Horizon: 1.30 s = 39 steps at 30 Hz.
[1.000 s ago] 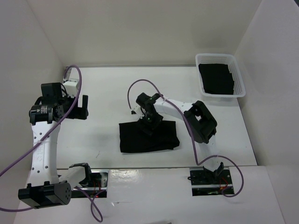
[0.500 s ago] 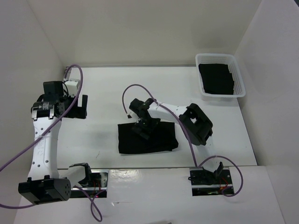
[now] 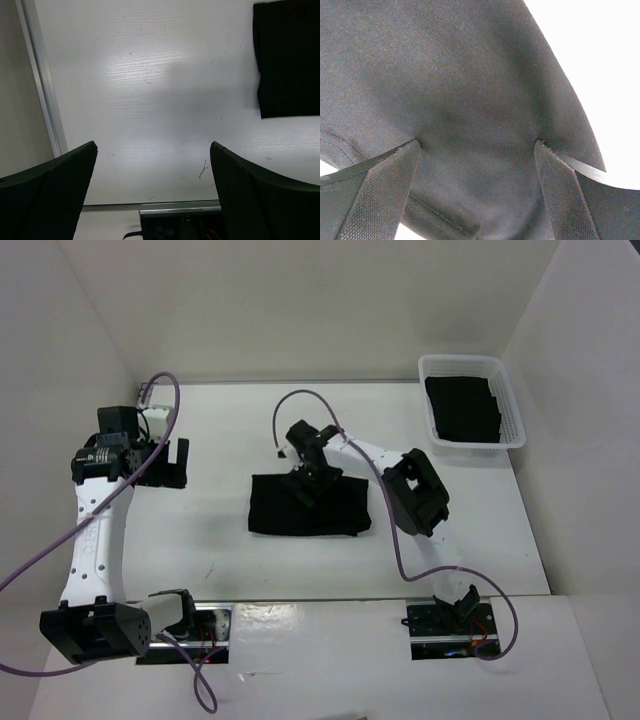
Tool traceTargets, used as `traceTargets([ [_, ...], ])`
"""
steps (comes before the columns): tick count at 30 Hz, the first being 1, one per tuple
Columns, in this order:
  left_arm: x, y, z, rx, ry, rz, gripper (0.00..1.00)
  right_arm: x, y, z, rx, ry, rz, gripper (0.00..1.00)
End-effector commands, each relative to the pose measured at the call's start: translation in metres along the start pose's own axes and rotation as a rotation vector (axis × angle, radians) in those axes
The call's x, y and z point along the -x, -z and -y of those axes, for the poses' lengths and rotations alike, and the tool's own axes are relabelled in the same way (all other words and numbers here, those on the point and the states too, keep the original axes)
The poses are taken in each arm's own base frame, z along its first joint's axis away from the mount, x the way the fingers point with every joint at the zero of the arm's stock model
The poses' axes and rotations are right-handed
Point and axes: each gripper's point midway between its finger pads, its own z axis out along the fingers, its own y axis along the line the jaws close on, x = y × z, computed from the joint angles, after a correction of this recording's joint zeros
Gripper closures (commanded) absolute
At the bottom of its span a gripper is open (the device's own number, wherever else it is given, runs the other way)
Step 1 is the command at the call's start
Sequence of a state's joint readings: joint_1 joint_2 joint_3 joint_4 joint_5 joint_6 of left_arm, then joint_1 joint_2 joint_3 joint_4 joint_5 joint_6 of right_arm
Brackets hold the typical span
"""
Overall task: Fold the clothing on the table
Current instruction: Fold the skirt
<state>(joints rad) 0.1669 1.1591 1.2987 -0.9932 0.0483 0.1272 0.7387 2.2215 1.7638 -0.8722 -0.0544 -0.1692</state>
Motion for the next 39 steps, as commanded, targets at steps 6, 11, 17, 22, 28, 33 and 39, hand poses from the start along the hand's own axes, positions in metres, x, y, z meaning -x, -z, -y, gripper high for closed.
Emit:
traceTargets([
  [6,0.026,0.0,-0.005,0.008,-0.001,0.057,0.01,0.043,-0.006,0.065,-0.042,0.016,0.131,0.01],
  [11,0.028,-0.003,-0.005,-0.001,-0.01,0.059,0.01,0.06,-0.009,0.073,-0.036,0.064,0.148,0.01],
  [17,0.027,-0.005,-0.006,-0.002,-0.028,0.05,0.01,0.076,-0.013,0.069,-0.006,0.142,0.153,0.01],
  [22,0.026,-0.007,-0.009,0.004,-0.032,0.049,0.01,0.095,-0.018,0.069,-0.032,0.193,0.168,0.01],
  [28,0.027,-0.007,-0.004,-0.025,-0.032,0.056,0.01,0.126,0.015,0.071,-0.04,0.211,0.231,0.01],
  [33,0.034,-0.009,0.001,-0.057,-0.033,0.065,0.01,0.151,0.119,0.029,0.087,0.27,0.442,0.01],
  [39,0.038,-0.02,0.008,-0.115,-0.03,0.045,0.01,0.129,0.183,0.021,0.207,0.233,0.506,0.01],
])
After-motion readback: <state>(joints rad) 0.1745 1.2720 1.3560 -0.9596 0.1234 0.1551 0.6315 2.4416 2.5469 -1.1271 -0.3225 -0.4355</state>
